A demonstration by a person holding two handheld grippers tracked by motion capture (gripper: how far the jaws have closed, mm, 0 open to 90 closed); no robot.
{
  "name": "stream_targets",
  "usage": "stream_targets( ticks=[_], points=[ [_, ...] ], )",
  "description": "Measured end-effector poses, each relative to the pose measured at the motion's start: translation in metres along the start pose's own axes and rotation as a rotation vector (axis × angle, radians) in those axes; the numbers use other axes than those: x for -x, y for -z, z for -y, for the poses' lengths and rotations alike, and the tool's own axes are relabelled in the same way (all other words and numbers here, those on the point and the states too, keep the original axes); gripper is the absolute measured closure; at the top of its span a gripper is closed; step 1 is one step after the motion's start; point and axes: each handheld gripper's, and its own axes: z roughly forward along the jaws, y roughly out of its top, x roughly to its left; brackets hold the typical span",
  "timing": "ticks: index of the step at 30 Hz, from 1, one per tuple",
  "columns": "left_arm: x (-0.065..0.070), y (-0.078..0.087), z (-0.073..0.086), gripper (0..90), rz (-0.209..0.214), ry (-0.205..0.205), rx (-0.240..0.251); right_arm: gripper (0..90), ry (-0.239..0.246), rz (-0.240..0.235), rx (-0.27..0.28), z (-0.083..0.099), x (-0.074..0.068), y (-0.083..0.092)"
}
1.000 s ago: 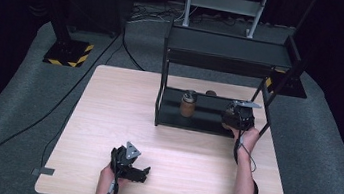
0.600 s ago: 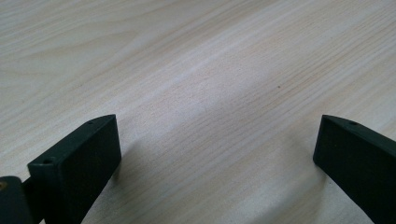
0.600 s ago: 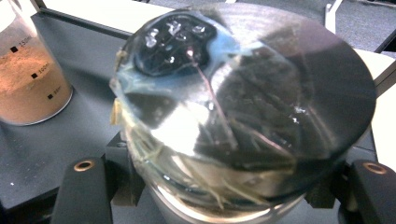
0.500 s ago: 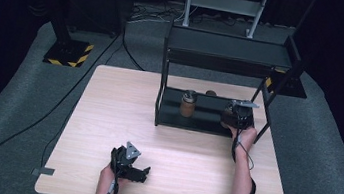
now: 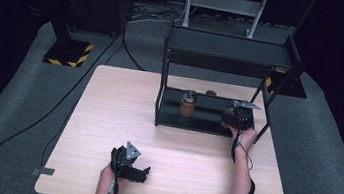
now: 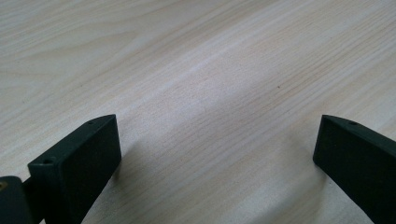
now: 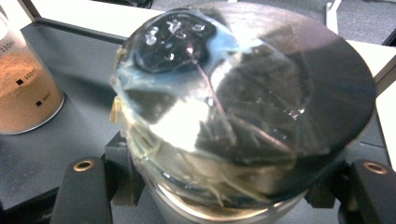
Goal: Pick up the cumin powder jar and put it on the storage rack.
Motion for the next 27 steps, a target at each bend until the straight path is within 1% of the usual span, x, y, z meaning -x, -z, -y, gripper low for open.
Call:
stream_targets(
  ticks=[6, 12, 13, 15, 16, 17, 18, 19, 21, 22, 23, 24, 27],
  points=[
    [0.000, 0.000, 0.000, 0.6, -0.001, -0.001, 0.001, 30.0, -0.001, -0.001, 0.001, 0.000, 0.000, 0.000],
    [0.000, 0.000, 0.000, 0.6, -0.002, -0.002, 0.001, 29.2, -0.010, -0.002, -0.025, -0.006, 0.001, -0.001],
    [0.001, 0.000, 0.000, 0.6, -0.002, -0.002, 0.002, 28.1, -0.013, -0.011, -0.036, -0.009, 0.004, -0.001],
    [0.000, 0.000, 0.000, 0.6, -0.001, -0.001, 0.001, 17.6, -0.034, -0.018, -0.051, -0.012, 0.007, 0.000],
    [0.000, 0.000, 0.000, 0.6, -0.001, -0.001, 0.001, 17.8, -0.037, -0.017, -0.058, -0.013, 0.007, 0.001],
    [0.000, 0.000, 0.000, 0.6, -0.001, -0.001, 0.001, 15.8, -0.035, -0.023, -0.060, -0.013, 0.008, 0.002],
    [0.000, 0.000, 0.000, 0.6, -0.001, -0.001, 0.001, 11.2, -0.036, -0.036, -0.068, -0.014, 0.009, 0.003],
    [0.000, 0.000, 0.000, 0.6, -0.001, -0.001, 0.001, 8.1, -0.035, -0.038, -0.080, -0.016, 0.009, 0.004],
    [0.000, 0.000, 0.000, 0.5, 0.000, 0.000, 0.000, 3.7, -0.023, -0.035, -0.127, -0.021, 0.006, 0.007],
    [0.000, 0.000, 0.000, 0.5, 0.000, 0.000, 0.000, 2.1, -0.021, -0.028, -0.144, -0.023, 0.004, 0.008],
    [0.000, 0.000, 0.000, 0.5, 0.001, 0.001, 0.000, 1.6, -0.024, -0.032, -0.150, -0.023, 0.004, 0.010],
    [0.000, 0.000, 0.000, 0.6, 0.001, 0.000, -0.001, 1.3, -0.027, -0.036, -0.150, -0.022, 0.004, 0.013],
    [-0.002, 0.000, 0.000, 0.6, 0.005, 0.004, -0.002, 0.4, -0.009, -0.039, -0.141, -0.017, -0.001, 0.024]
  ],
)
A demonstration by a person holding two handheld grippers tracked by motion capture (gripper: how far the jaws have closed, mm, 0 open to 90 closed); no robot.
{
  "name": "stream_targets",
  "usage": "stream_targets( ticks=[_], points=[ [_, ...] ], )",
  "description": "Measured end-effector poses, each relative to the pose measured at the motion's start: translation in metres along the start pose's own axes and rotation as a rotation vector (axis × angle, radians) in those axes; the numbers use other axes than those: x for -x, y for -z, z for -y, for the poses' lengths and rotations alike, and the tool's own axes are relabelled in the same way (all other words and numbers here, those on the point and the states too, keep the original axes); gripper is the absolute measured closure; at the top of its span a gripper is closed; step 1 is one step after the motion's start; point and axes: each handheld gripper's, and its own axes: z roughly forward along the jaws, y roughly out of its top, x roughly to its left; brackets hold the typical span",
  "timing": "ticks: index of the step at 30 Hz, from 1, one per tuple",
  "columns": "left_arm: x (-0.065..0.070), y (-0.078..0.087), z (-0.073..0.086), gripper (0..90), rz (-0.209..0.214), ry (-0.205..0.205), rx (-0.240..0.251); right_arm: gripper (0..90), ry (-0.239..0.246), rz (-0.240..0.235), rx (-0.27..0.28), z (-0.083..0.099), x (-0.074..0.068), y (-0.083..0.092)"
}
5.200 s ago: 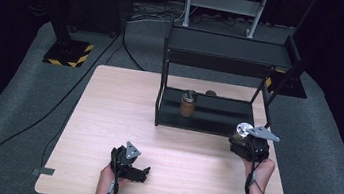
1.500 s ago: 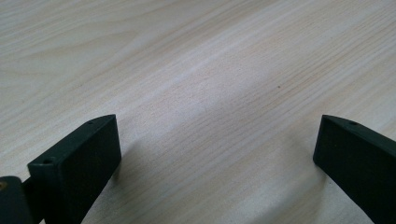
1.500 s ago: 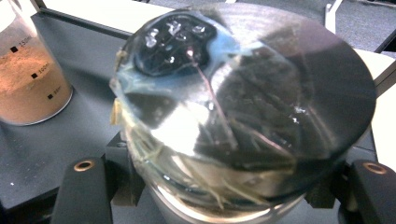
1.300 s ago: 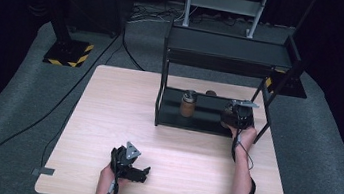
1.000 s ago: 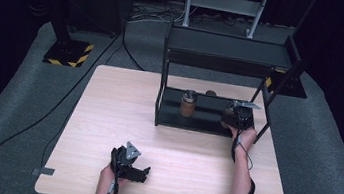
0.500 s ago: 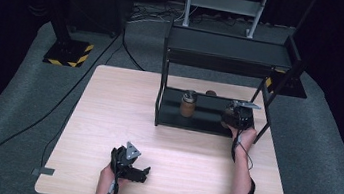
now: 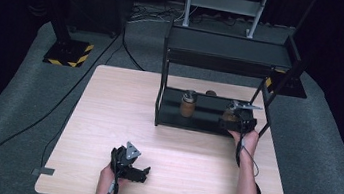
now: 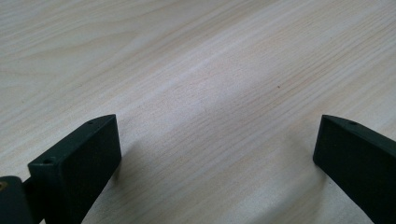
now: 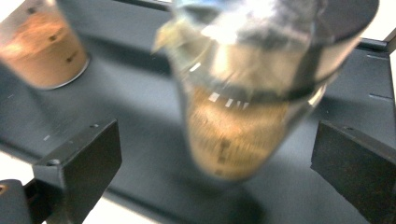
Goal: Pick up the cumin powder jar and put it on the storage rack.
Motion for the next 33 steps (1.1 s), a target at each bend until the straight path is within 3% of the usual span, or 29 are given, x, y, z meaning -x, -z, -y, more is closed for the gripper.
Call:
stream_targets(
  ticks=[7, 12, 19, 26, 31, 33],
  points=[
    [0.000, 0.000, 0.000, 0.5, 0.001, 0.000, -0.001, 0.5, 0.031, -0.004, 0.043, 0.024, -0.012, 0.029],
    [0.000, 0.000, -0.001, 0.5, 0.001, -0.002, -0.001, 0.3, 0.053, -0.019, 0.068, 0.058, -0.022, 0.048],
    [-0.001, 0.000, -0.001, 0.6, 0.006, -0.003, -0.002, 0.0, 0.061, -0.015, 0.057, 0.104, -0.037, 0.068],
    [0.000, 0.000, -0.001, 0.5, 0.002, -0.006, -0.001, 0.0, 0.082, 0.003, 0.020, 0.131, -0.047, 0.084],
    [0.000, 0.000, 0.000, 0.6, 0.003, -0.005, -0.001, 0.0, 0.049, 0.002, 0.017, 0.150, -0.048, 0.088],
    [0.000, 0.000, 0.000, 0.7, 0.004, -0.006, 0.000, 0.0, 0.063, 0.021, 0.027, 0.155, -0.053, 0.092]
  ],
)
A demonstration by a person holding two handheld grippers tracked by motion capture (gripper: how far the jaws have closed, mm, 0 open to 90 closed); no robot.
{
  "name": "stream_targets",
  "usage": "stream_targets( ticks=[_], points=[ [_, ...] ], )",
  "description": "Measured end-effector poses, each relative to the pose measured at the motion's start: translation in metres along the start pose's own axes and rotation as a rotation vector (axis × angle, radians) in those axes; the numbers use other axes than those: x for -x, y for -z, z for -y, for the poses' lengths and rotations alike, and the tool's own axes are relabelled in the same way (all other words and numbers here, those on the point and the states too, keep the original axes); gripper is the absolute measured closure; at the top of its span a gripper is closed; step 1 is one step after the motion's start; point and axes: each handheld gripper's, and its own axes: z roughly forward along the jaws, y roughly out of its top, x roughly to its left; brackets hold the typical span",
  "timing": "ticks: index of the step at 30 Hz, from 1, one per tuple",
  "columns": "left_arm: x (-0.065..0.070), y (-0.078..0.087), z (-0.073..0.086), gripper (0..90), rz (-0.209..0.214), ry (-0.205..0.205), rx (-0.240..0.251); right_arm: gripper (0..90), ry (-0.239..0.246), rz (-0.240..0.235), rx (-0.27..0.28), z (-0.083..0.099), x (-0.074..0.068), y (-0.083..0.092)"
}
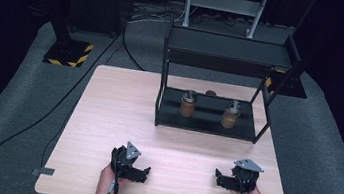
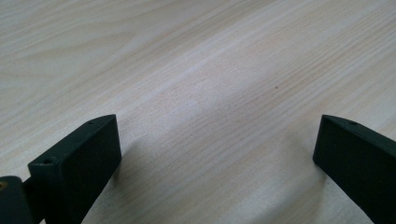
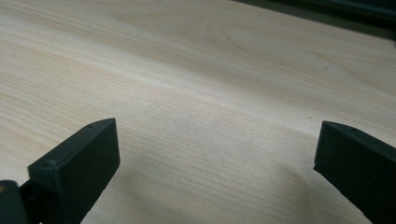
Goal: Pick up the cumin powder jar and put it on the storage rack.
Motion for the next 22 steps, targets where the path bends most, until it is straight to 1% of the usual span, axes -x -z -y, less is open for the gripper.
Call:
stream_targets(
  ticks=[1, 2, 3, 8, 13, 16, 18, 22],
  points=[
    [-0.0003, 0.0000, -0.0001, 0.7, 0.001, 0.001, -0.001, 0.0, -0.003, -0.003, 0.007, 0.0023, 0.0002, 0.0016],
    [-0.0005, 0.0000, -0.0001, 0.7, 0.002, 0.001, -0.001, 0.0, -0.011, -0.007, 0.000, 0.0027, 0.0006, 0.0024],
    [0.0001, 0.0000, 0.0002, 0.7, 0.000, 0.000, 0.001, 0.0, -0.009, -0.005, 0.002, 0.0038, 0.0004, 0.0034],
    [0.0019, 0.0003, 0.0009, 0.7, -0.006, -0.007, 0.005, 0.0, -0.026, -0.010, 0.022, 0.0085, 0.0018, 0.0063],
    [0.0023, 0.0005, 0.0010, 0.7, -0.007, -0.013, 0.005, 0.0, -0.009, 0.000, 0.000, 0.0045, -0.0011, 0.0042],
    [0.0026, 0.0006, 0.0011, 0.7, -0.008, -0.016, 0.006, 0.0, -0.005, 0.005, -0.001, 0.0043, -0.0022, 0.0040],
    [0.0033, 0.0006, 0.0014, 0.7, -0.011, -0.017, 0.007, 0.0, -0.001, -0.003, -0.006, 0.0035, -0.0015, 0.0038],
    [0.0049, 0.0007, 0.0015, 0.4, -0.017, -0.021, 0.008, 0.0, 0.013, 0.000, -0.013, 0.0022, -0.0032, 0.0030]
  ],
)
